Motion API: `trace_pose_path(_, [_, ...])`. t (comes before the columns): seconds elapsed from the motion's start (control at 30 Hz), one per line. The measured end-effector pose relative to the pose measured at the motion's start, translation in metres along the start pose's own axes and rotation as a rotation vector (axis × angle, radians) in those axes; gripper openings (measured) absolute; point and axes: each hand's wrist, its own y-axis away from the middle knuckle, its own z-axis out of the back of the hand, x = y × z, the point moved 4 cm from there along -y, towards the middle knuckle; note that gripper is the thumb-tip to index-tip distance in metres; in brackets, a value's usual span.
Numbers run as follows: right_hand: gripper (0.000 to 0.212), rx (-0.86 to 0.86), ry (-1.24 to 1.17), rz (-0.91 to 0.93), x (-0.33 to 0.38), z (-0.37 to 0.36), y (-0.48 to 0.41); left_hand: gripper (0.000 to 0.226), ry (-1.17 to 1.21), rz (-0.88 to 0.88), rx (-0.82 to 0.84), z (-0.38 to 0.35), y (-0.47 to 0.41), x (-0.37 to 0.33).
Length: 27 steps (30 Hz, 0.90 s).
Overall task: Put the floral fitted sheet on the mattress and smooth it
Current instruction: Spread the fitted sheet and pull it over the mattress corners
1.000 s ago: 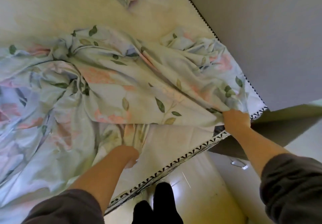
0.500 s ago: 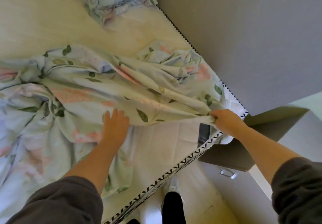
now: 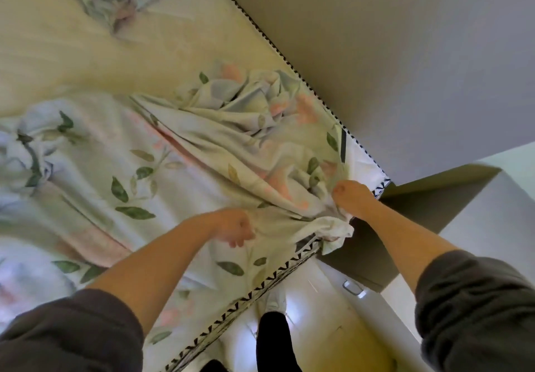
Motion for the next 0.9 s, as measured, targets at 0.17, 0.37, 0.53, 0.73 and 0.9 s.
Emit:
trace_pose_path(0.17, [0.068, -0.128, -0.678, -0.311, -0.013, -0.010, -0.026, 0.036, -0.311, -0.020, -0.976, 0.094, -0.030, -0.039])
trace_pose_path(0.37, [0.018, -0.339, -0.631, -0.418, -0.051, 0.002, -0.043, 0.036, -0.384, 0.360, -0.359, 0.067, -0.088, -0.008])
trace_pose_path(0.53, [0.023, -0.495, -0.637, -0.614, -0.093, 0.034, -0.015, 0.022, -0.087, -0.065, -0.023, -0.013, -0.095, -0.057])
trace_pose_path(0.73, [0.049, -0.428, -0.369, -0.563, -0.080, 0.036, 0.009, 0.013, 0.173, -0.199, -0.424, 0.046, -0.081, -0.093])
trace_pose_path(0.9, [0.051, -0.511, -0.190, -0.216, -0.021, 0.035, -0.003, 0.042, -0.239, 0.149, -1.195, 0.159, -0.038, 0.000])
